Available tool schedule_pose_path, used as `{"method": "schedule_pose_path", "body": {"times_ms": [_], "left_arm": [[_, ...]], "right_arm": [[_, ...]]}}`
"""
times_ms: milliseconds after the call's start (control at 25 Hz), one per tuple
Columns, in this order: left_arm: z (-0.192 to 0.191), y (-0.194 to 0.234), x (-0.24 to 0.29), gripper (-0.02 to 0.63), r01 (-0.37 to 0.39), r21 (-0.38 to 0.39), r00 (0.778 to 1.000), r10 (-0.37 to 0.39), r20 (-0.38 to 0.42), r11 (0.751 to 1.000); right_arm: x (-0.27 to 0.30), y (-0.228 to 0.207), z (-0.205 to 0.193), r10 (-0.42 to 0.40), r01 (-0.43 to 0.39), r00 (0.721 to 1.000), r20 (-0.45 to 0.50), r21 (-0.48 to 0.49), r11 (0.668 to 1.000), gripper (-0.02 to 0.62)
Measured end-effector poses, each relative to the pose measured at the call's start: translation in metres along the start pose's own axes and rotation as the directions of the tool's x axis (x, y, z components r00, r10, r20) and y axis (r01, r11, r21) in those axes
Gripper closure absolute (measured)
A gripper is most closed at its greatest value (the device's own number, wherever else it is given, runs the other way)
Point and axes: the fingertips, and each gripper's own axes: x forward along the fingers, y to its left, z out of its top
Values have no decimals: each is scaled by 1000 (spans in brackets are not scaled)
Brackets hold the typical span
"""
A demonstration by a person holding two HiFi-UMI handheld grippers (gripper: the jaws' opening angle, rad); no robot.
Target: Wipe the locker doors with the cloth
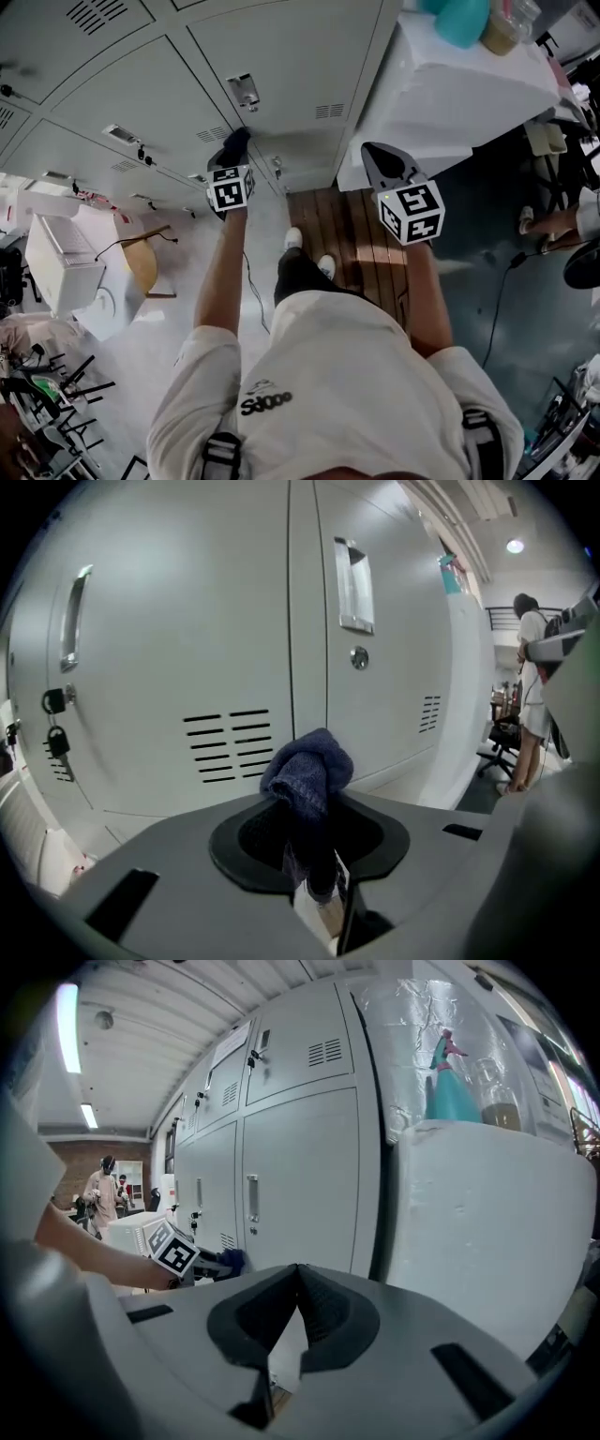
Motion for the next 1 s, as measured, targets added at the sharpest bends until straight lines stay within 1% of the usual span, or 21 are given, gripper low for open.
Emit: {"method": "schedule_pose_path", "body": {"times_ms": [80, 200, 280, 360, 480, 560, 640, 760, 880, 1000], "left_arm": [[9, 3, -16, 497, 17, -25, 999, -16, 39, 1000], [33, -1, -44, 497, 73, -32, 990, -68, 122, 997], [55, -5, -68, 497, 109, -35, 978, -100, 182, 993], [83, -6, -95, 497, 128, -28, 961, -117, 249, 991], [126, -8, -133, 497, 122, 35, 935, -127, 330, 992], [150, -11, -153, 497, 108, 84, 919, -131, 373, 991], [170, -16, -170, 497, 108, 118, 901, -148, 409, 987], [194, -25, -193, 497, 123, 169, 876, -187, 444, 978], [215, -33, -218, 496, 96, 236, 855, -201, 477, 967], [232, -41, -241, 497, 79, 275, 831, -215, 513, 958]], "right_arm": [[10, 7, 12, 21, -21, 1000, 19, -5, 1000, 597], [20, 14, 35, 41, -40, 998, 47, -11, 999, 597], [21, 18, 52, 52, -49, 997, 64, -35, 998, 597], [21, 21, 69, 52, -46, 996, 79, -80, 996, 597], [17, 25, 98, 41, -26, 992, 117, -125, 992, 597], [12, 30, 116, 45, -24, 988, 147, -140, 990, 597], [7, 35, 133, 55, -26, 983, 176, -165, 986, 597], [-2, 41, 154, 61, -19, 974, 221, -186, 982, 597], [-10, 48, 175, 67, -11, 964, 257, -214, 977, 597], [-19, 57, 190, 80, -6, 956, 282, -256, 967, 597]]}}
